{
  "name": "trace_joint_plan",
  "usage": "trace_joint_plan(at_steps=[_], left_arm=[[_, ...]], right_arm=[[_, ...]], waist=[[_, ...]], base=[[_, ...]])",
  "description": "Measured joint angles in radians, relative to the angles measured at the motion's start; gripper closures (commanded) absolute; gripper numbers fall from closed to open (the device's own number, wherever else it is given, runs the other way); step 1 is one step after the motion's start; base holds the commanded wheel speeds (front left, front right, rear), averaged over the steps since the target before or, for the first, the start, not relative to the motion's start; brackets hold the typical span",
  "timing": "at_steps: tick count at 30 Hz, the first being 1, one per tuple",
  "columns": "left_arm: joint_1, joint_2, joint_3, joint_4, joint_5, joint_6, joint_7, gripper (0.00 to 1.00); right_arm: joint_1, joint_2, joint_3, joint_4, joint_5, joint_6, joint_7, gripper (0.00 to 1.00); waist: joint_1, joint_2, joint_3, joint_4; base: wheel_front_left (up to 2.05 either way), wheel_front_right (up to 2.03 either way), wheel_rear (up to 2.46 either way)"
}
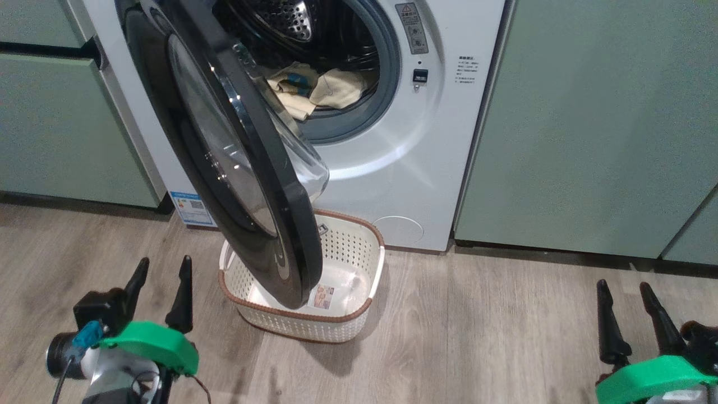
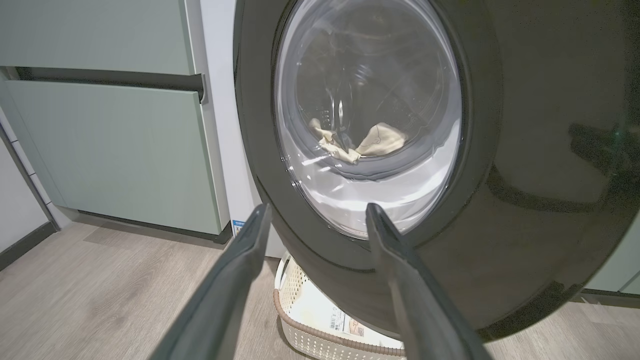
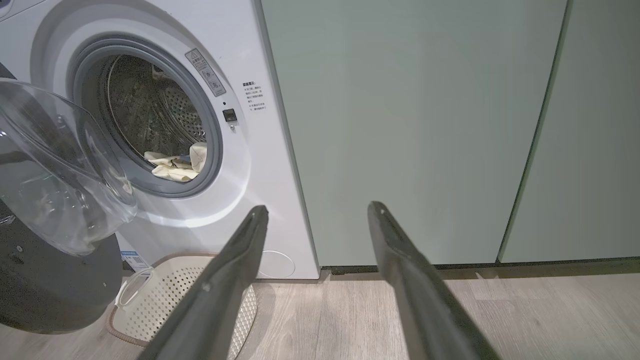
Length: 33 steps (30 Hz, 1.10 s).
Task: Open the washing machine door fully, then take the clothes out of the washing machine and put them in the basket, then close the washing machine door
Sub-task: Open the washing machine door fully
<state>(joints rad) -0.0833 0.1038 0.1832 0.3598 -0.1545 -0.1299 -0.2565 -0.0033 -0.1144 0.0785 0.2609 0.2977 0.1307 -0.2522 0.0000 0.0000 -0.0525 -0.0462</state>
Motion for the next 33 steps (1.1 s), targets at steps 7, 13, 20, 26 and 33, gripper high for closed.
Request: trace_joint_plan(at_steps=[7,13,20,26,33], left_arm=[[0.0,0.0,-0.007,0.007,-0.016,0.0,0.0,0.78],[-0.002,-0.012,0.011,-0.018,-0.1,0.0,0.0,1.0],[-0.057,-0.014,0.067,-0.099,-0.137,0.0,0.0,1.0],[-0.156,-0.002,0.078,-0.198,-0.164,0.017,0.033,1.0],[-0.298,-0.005,0.049,-0.387,-0.208,0.059,0.18,1.0]], right_arm=[[0.0,0.0,0.001,0.005,0.0,0.0,0.0,0.0],[0.0,0.0,0.001,0.01,0.0,0.0,0.0,0.0],[0.0,0.002,0.001,0.013,0.0,0.0,0.0,0.0],[0.0,0.002,0.0,0.015,0.0,0.0,0.0,0.0],[0.001,0.002,0.0,0.015,0.0,0.0,0.0,0.0]], waist=[[0.0,0.0,0.0,0.003],[0.0,0.0,0.002,0.008],[0.0,0.0,-0.001,0.017],[0.0,0.0,-0.005,0.025],[0.0,0.0,-0.005,0.033]], base=[[0.0,0.0,0.0],[0.0,0.0,0.0],[0.0,0.0,0.0],[0.0,0.0,0.0],[0.0,0.0,0.0]])
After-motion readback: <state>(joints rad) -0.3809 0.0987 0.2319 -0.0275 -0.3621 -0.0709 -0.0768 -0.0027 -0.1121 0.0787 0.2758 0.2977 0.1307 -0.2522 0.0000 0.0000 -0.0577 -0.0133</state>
